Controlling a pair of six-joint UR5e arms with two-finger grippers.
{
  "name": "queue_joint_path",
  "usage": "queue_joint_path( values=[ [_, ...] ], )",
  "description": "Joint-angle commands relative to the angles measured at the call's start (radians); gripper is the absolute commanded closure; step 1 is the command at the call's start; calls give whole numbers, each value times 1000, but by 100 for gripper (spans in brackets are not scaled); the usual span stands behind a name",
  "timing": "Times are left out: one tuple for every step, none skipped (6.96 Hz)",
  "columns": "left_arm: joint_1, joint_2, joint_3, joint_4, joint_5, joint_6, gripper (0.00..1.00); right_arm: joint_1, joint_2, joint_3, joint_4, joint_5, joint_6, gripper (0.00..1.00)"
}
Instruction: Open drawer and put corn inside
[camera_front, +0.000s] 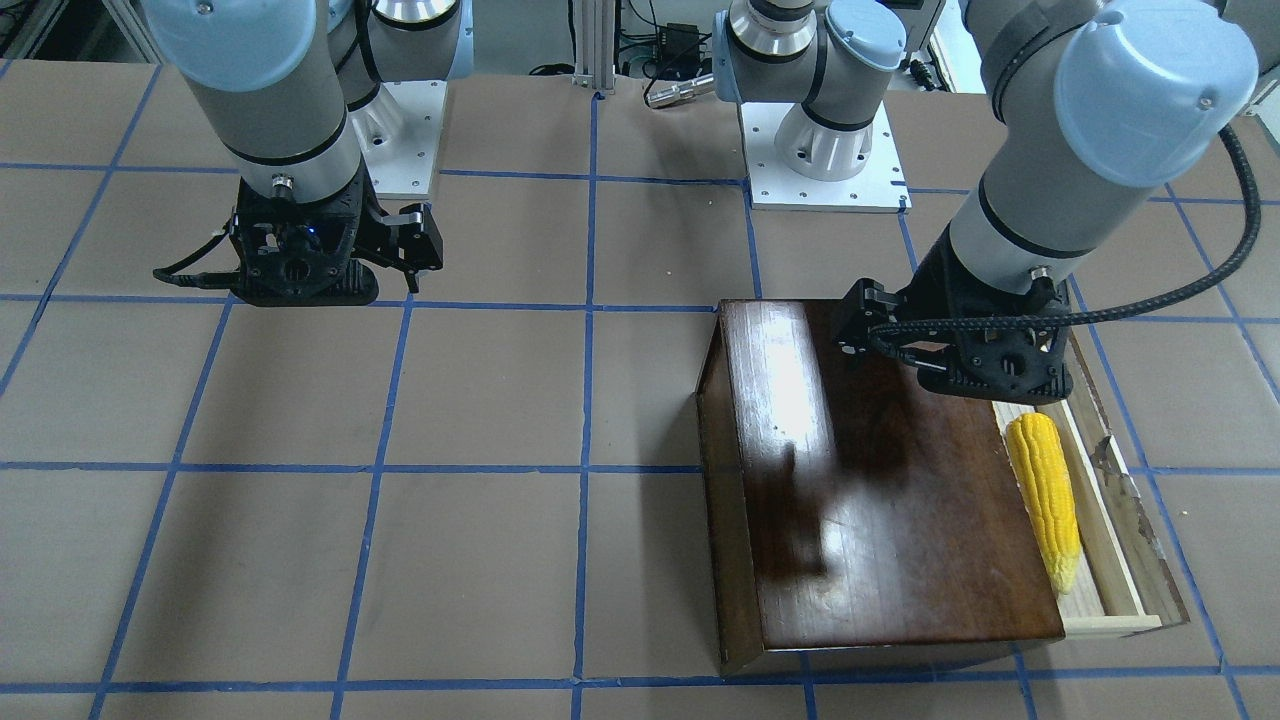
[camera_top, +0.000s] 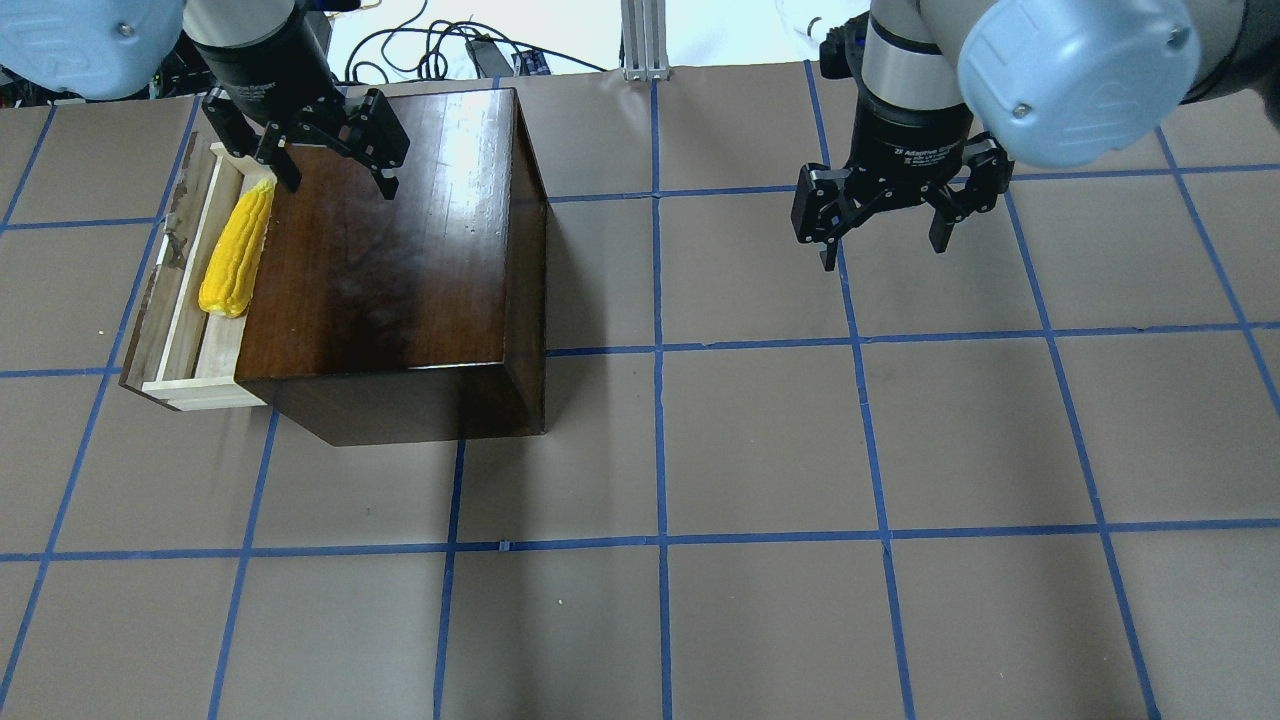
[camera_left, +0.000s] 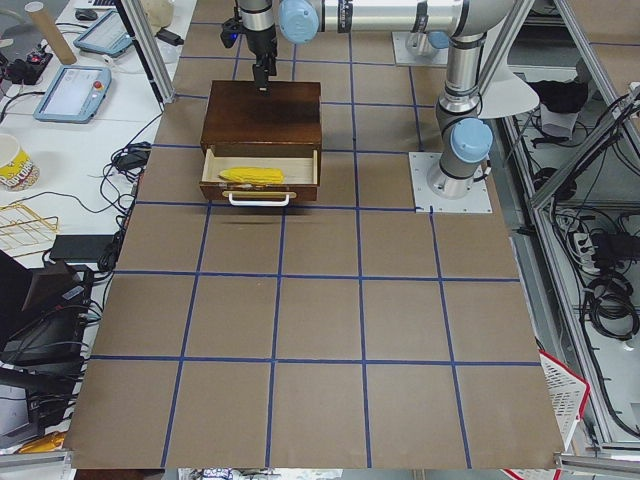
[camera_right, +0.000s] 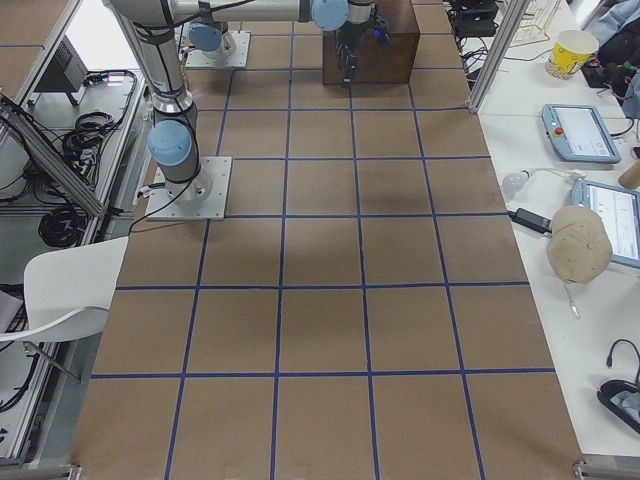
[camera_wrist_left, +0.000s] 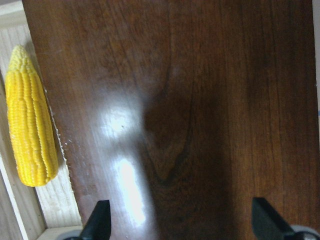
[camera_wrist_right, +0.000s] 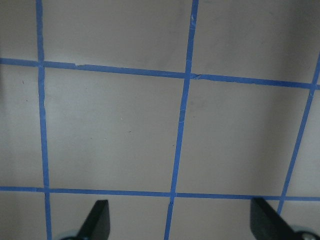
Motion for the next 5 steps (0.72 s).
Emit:
queue_joint_path(
  values=[
    [-4, 63, -91, 1, -47, -12, 0, 0, 0, 0, 0, 0, -1, 0],
    [-4, 102, -141, 4, -45, -20, 0, 0, 0, 0, 0, 0, 0, 0],
    [-4, 132, -177, 9, -42, -11, 0, 0, 0, 0, 0, 0, -1, 0],
    [-4, 151, -183, 24, -35, -15, 0, 0, 0, 0, 0, 0, -1, 0],
    [-2, 157, -186, 26, -13, -17, 0, 0, 0, 0, 0, 0, -1, 0]
  ],
)
